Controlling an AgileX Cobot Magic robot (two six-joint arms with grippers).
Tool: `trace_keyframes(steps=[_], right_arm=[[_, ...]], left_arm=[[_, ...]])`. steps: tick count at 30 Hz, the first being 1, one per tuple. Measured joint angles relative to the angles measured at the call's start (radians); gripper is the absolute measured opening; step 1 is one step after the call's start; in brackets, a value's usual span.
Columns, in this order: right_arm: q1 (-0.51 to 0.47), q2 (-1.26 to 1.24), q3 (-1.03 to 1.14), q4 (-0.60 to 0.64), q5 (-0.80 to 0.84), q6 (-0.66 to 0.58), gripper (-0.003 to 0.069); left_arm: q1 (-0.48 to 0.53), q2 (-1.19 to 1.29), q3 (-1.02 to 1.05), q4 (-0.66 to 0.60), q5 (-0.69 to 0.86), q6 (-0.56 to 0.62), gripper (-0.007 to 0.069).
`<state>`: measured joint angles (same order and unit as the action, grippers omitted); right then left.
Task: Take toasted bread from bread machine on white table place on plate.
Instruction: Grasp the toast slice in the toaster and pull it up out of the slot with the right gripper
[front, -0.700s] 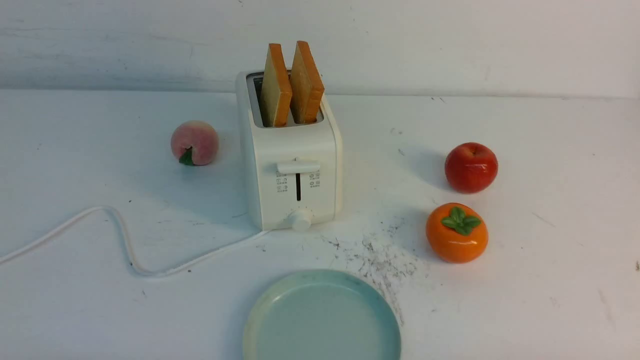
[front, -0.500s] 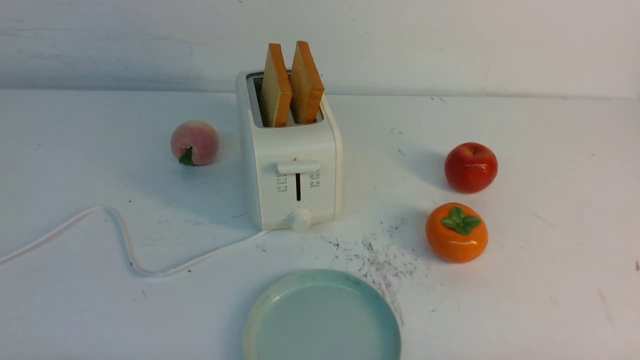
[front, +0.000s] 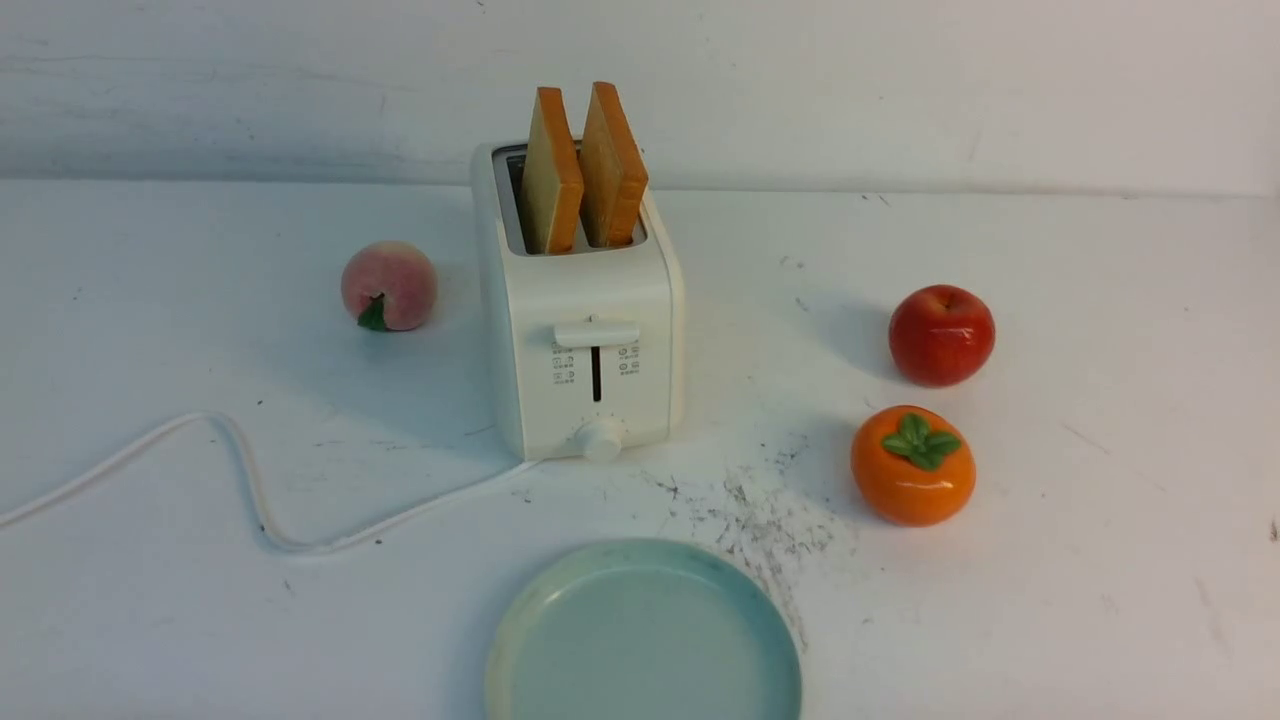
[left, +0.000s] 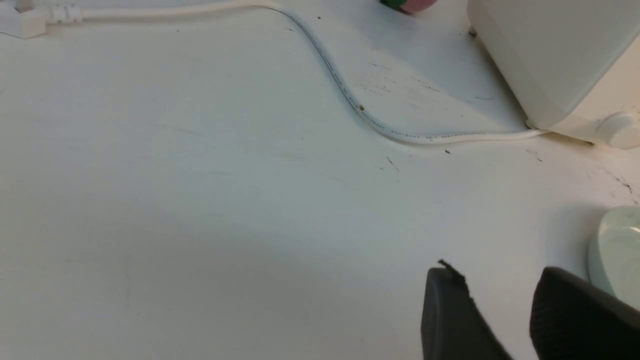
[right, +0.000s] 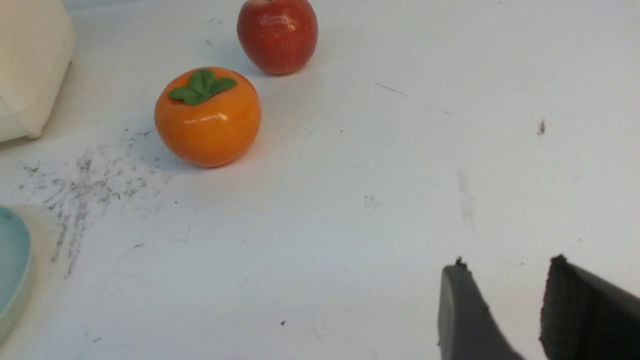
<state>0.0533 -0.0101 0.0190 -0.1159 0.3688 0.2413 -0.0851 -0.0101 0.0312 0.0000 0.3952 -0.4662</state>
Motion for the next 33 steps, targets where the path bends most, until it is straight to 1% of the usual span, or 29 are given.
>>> trace_keyframes(steps=[30, 31, 32, 33], right_arm=[[0.000, 0.000, 0.000, -0.001, 0.000, 0.000, 0.0240], [0.000, 0.000, 0.000, -0.008, 0.000, -0.003, 0.0240], [0.000, 0.000, 0.000, -0.028, 0.000, -0.007, 0.0240], [0.000, 0.000, 0.000, -0.035, -0.001, -0.007, 0.0240]], left_arm=[[0.000, 0.000, 0.000, 0.000, -0.001, -0.004, 0.0238], [0.000, 0.000, 0.000, -0.019, -0.004, -0.014, 0.0238], [0.000, 0.000, 0.000, -0.066, -0.013, -0.047, 0.0238], [0.000, 0.000, 0.000, -0.076, -0.015, -0.053, 0.0238]])
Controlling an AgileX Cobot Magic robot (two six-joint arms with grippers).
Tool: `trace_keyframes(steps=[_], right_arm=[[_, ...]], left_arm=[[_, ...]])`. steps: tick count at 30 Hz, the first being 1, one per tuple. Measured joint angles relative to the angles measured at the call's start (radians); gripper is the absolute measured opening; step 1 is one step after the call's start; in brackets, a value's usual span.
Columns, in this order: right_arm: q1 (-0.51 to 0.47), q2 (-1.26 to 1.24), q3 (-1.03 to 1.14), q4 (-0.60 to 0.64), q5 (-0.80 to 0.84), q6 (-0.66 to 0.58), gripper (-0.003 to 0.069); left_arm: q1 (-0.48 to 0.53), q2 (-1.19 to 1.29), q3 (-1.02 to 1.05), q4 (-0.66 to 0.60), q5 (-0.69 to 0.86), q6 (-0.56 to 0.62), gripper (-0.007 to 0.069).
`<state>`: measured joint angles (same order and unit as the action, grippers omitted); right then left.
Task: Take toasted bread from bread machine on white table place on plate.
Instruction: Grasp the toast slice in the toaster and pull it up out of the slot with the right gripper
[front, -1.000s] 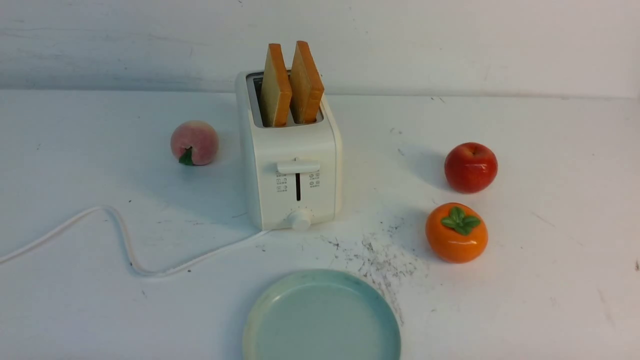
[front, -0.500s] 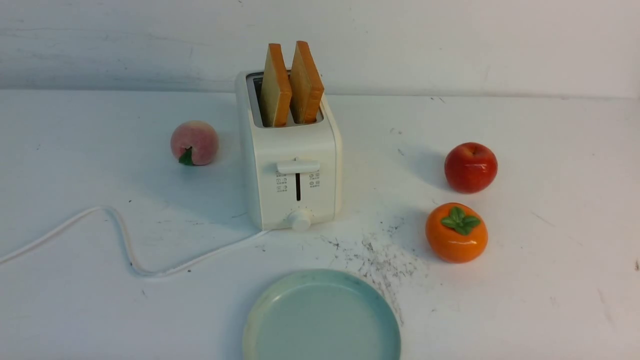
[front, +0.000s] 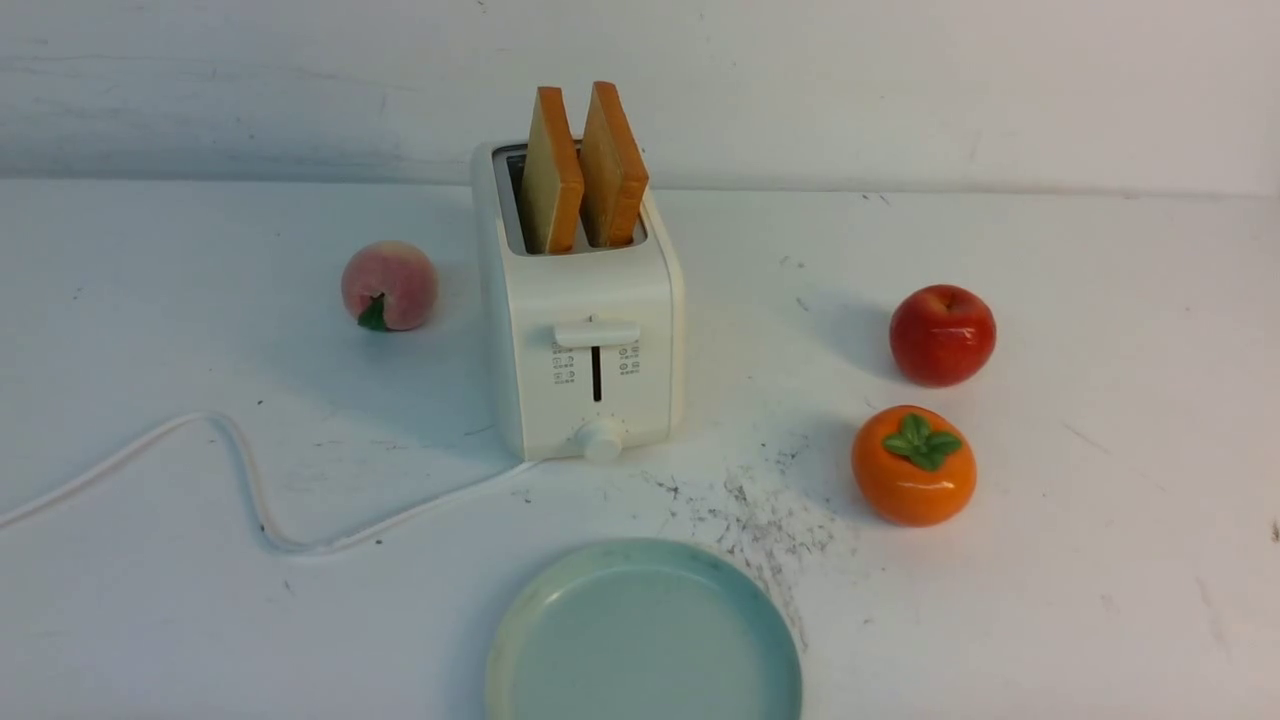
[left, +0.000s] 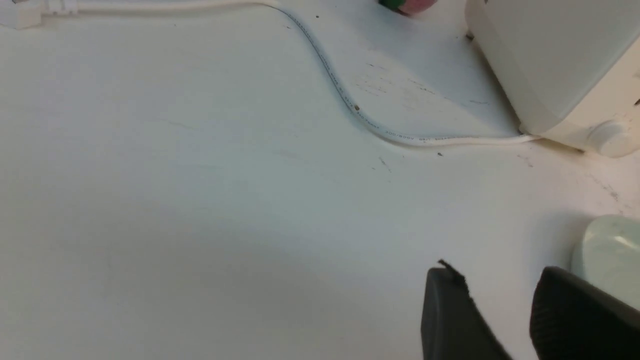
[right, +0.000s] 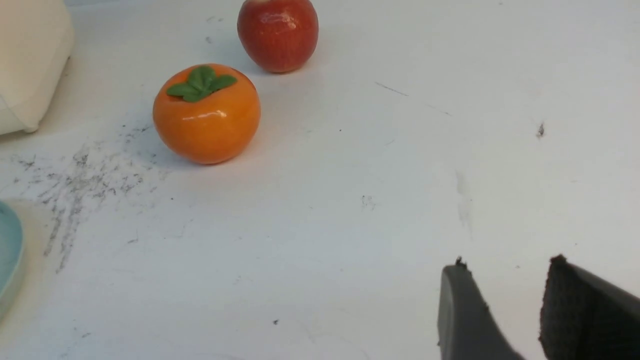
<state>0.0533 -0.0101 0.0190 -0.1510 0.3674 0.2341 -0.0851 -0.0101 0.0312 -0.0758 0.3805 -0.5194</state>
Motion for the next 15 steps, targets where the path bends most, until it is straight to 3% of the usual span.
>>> trace_keyframes(steps=[2, 5, 6, 8, 11, 15], right_arm=[[0.000, 0.000, 0.003, 0.008, -0.032, 0.045, 0.0240], [0.001, 0.000, 0.006, 0.171, -0.142, 0.244, 0.0240], [0.001, 0.000, 0.006, 0.183, -0.151, 0.259, 0.0240], [0.001, 0.000, 0.006, 0.319, -0.247, 0.433, 0.0240], [0.001, 0.000, 0.006, 0.364, -0.293, 0.519, 0.0240], [0.002, 0.000, 0.006, 0.381, -0.323, 0.546, 0.0240]], left_arm=[[0.000, 0.000, 0.000, -0.145, -0.026, -0.094, 0.0238], [0.000, 0.000, 0.000, -0.404, -0.059, -0.247, 0.0238], [0.000, 0.000, 0.000, -0.420, -0.059, -0.255, 0.0238], [0.000, 0.000, 0.000, -0.597, -0.070, -0.331, 0.0238], [0.000, 0.000, 0.000, -0.681, -0.079, -0.343, 0.0238], [0.000, 0.000, 0.000, -0.711, -0.086, -0.349, 0.0238]])
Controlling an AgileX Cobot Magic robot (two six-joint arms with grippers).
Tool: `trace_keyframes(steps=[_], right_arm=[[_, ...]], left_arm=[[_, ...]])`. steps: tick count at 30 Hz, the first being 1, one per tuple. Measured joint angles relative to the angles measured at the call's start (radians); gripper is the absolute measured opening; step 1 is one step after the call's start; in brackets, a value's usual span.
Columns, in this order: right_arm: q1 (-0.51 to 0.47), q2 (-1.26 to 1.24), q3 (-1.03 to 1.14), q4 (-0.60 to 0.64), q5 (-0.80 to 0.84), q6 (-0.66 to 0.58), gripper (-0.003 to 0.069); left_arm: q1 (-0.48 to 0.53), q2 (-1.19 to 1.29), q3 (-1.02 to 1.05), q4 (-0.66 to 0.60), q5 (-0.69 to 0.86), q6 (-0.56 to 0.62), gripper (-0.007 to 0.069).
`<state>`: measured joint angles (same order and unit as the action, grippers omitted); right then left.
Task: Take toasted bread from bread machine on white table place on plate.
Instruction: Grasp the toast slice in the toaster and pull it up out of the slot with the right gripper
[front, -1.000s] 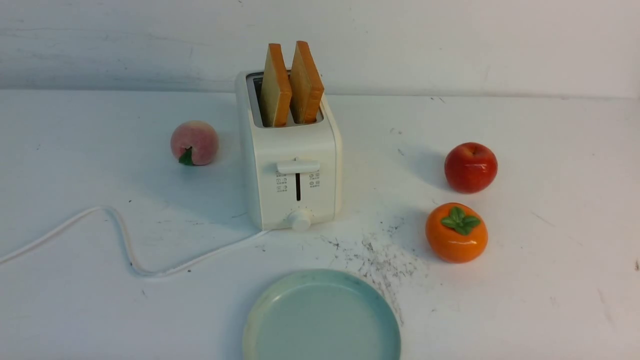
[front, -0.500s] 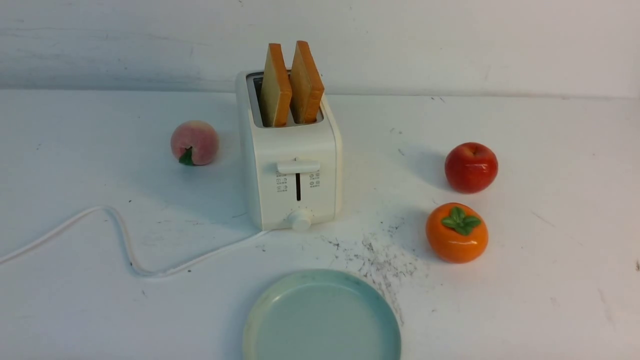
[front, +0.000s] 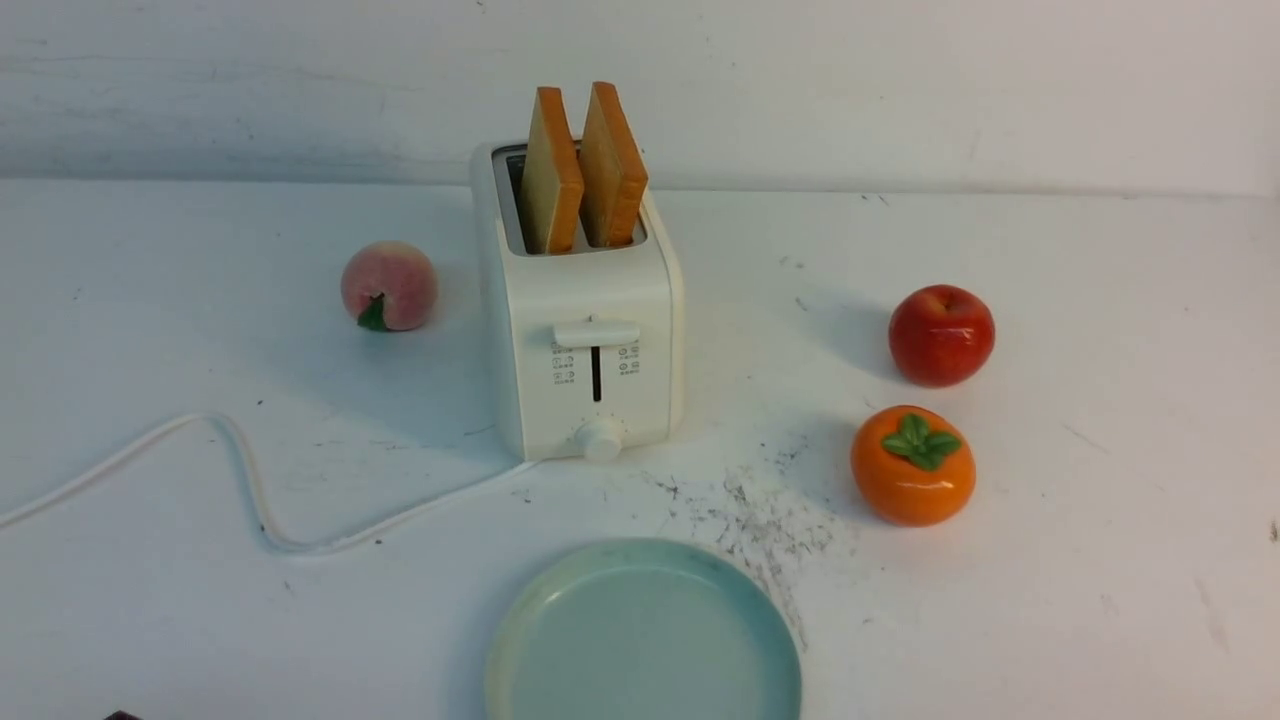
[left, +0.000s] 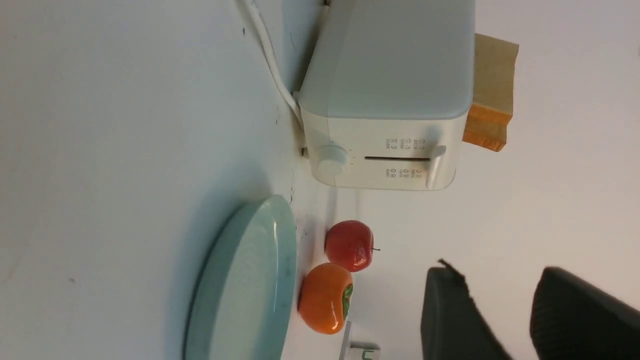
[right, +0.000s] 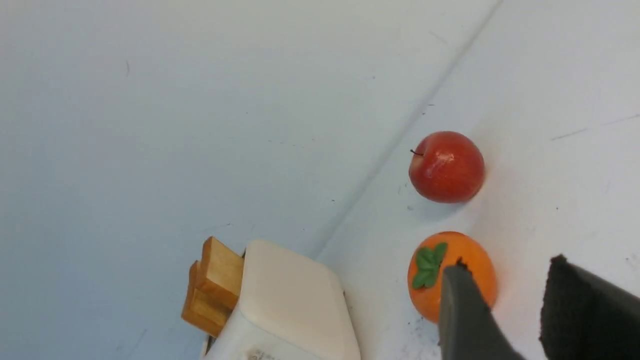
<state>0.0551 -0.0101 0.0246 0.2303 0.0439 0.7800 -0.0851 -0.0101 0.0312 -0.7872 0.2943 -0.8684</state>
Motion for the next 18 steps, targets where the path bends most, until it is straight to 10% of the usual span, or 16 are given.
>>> trace_keyframes(steps=[12, 18], right_arm=[[0.000, 0.119, -0.161, 0.008, -0.347, -0.174, -0.0003], [0.000, 0.471, -0.576, -0.108, 0.093, -0.448, -0.0007]], left_arm=[[0.000, 0.000, 0.000, -0.083, -0.184, -0.005, 0.0237], [0.000, 0.000, 0.000, -0.097, -0.240, 0.014, 0.0237]])
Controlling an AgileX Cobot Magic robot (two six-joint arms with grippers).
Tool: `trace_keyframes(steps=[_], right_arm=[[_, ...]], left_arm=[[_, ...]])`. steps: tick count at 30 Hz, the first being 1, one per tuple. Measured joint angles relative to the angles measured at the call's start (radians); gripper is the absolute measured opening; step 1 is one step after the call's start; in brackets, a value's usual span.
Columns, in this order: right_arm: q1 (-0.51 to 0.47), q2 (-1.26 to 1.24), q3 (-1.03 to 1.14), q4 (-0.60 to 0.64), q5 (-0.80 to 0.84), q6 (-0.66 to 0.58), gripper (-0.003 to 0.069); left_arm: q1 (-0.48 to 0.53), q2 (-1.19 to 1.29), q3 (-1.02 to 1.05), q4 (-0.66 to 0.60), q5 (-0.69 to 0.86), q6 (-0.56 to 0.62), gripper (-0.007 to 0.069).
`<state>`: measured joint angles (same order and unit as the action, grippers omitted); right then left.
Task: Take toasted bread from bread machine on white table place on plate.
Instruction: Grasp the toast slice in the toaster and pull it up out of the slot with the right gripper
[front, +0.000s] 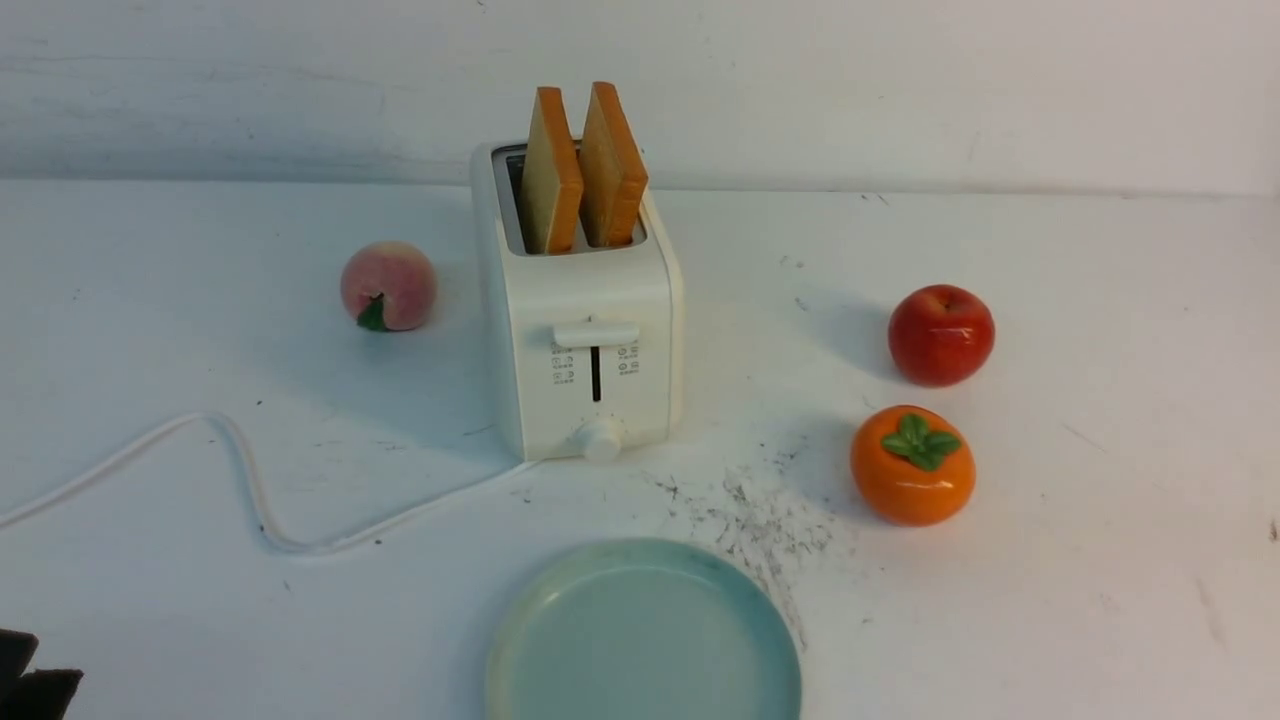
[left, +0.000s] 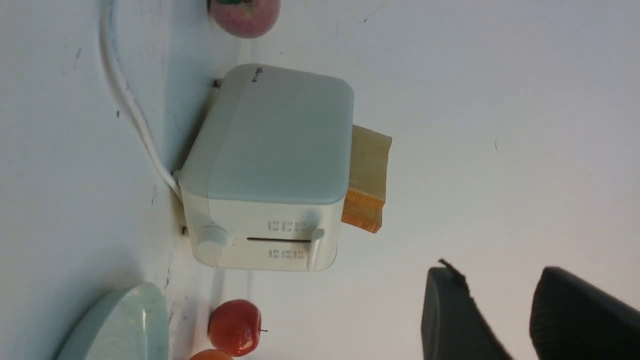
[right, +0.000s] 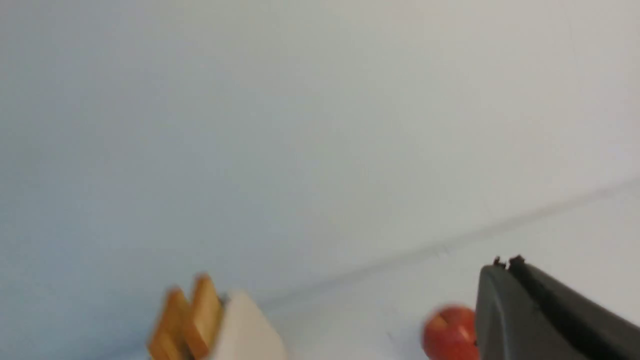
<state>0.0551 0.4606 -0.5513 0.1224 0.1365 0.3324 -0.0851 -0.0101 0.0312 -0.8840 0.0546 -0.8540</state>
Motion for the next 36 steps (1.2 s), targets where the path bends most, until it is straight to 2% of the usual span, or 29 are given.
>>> trace_keyframes(steps=[1, 3, 4, 6, 8, 10, 13, 17, 19, 20, 23, 24, 26, 27, 28, 30, 35, 36], right_arm=[[0.000, 0.031, -0.029, -0.002, 0.022, -0.009, -0.0006], [0.002, 0.243, -0.205, 0.002, 0.311, -0.083, -0.0003], [0.004, 0.260, -0.217, 0.004, 0.330, -0.091, -0.0003], [0.038, 0.471, -0.367, 0.066, 0.525, -0.241, -0.0001], [0.061, 0.551, -0.432, 0.104, 0.596, -0.303, -0.0001], [0.137, 0.750, -0.572, 0.195, 0.700, -0.456, -0.0001], [0.252, 0.961, -0.773, 0.220, 0.786, -0.553, -0.0001], [0.374, 1.192, -1.061, 0.134, 0.869, -0.526, -0.0001], [0.397, 1.256, -1.171, 0.100, 0.895, -0.505, -0.0001], [0.417, 1.345, -1.297, 0.070, 0.936, -0.476, -0.0001], [0.422, 1.470, -1.523, 0.070, 0.996, -0.453, -0.0001], [0.422, 1.479, -1.523, 0.072, 1.000, -0.451, -0.0001], [0.422, 1.592, -1.702, 0.091, 1.037, -0.447, 0.0000], [0.422, 1.601, -1.715, 0.091, 1.037, -0.447, 0.0000], [0.422, 1.680, -1.825, 0.113, 1.048, -0.442, 0.0006], [0.423, 1.732, -1.893, 0.125, 1.052, -0.431, 0.0015], [0.426, 1.885, -2.095, 0.128, 1.078, -0.383, 0.0101], [0.426, 1.905, -2.121, 0.123, 1.085, -0.374, 0.0143]], left_arm=[[0.000, 0.000, 0.000, 0.000, 0.000, 0.005, 0.0237], [0.000, 0.000, 0.000, 0.000, 0.000, 0.039, 0.0237], [0.000, 0.000, 0.000, 0.000, 0.000, 0.041, 0.0237], [0.000, 0.000, 0.000, 0.000, -0.001, 0.063, 0.0237], [0.000, 0.000, 0.000, -0.001, -0.001, 0.071, 0.0237], [0.000, 0.000, 0.000, -0.001, -0.002, 0.087, 0.0237], [0.000, 0.000, 0.000, -0.003, 0.002, 0.100, 0.0237], [0.000, 0.000, 0.000, -0.003, 0.037, 0.105, 0.0237], [0.000, 0.000, 0.000, -0.003, 0.060, 0.105, 0.0237], [0.000, 0.000, 0.000, -0.003, 0.088, 0.105, 0.0237], [0.000, 0.000, 0.000, -0.003, 0.139, 0.106, 0.0237], [0.000, 0.000, 0.000, -0.002, 0.139, 0.107, 0.0237], [0.000, 0.000, 0.000, -0.001, 0.162, 0.109, 0.0237], [0.000, 0.000, 0.000, -0.001, 0.164, 0.110, 0.0237], [0.000, 0.000, 0.000, 0.000, 0.165, 0.111, 0.0237], [0.000, 0.000, 0.000, 0.000, 0.165, 0.111, 0.0237], [0.000, 0.000, 0.000, 0.000, 0.167, 0.111, 0.0237], [0.000, 0.000, 0.000, 0.000, 0.167, 0.111, 0.0237]])
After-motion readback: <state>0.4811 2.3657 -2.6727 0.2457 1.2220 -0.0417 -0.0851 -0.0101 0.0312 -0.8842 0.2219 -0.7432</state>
